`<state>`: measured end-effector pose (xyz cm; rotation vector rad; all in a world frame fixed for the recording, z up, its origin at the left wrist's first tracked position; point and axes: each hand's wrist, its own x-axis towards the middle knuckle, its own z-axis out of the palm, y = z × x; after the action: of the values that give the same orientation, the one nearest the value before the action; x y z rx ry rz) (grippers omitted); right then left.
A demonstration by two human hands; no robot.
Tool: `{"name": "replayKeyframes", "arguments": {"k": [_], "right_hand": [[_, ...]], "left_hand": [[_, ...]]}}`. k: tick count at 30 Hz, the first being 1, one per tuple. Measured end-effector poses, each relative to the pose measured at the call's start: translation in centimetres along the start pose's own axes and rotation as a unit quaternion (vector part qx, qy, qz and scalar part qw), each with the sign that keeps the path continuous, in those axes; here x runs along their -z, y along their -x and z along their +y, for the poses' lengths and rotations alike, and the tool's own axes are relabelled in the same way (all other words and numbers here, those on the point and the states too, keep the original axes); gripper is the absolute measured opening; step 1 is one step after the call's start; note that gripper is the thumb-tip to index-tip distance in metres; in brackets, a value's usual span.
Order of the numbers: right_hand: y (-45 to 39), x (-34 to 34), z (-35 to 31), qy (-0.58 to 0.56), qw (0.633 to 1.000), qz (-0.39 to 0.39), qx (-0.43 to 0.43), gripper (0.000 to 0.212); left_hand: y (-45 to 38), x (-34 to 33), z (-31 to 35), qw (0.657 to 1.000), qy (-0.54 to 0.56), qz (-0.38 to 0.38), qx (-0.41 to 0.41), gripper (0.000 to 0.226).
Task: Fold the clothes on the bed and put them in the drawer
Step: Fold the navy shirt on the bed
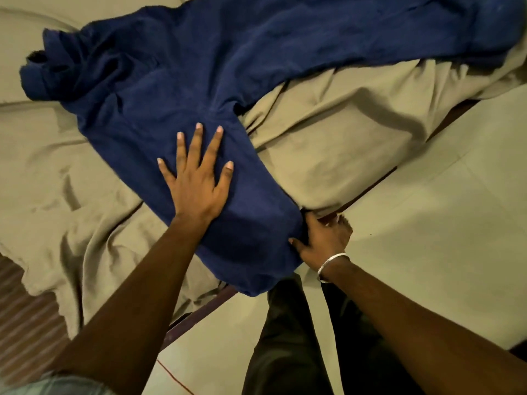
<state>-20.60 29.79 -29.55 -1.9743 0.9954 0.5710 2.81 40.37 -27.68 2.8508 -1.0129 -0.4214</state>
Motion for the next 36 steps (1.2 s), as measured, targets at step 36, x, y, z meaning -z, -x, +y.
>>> {"name": "replayKeyframes", "arguments": {"k": [36], "right_hand": [[-15.5, 28.9, 7.6, -0.477, 0.792, 0.377, -0.057, 0.029]], "left_hand": [[-7.3, -5.0, 12.3, 0.997, -0.015, 0.065, -0.031, 0.069]]}}
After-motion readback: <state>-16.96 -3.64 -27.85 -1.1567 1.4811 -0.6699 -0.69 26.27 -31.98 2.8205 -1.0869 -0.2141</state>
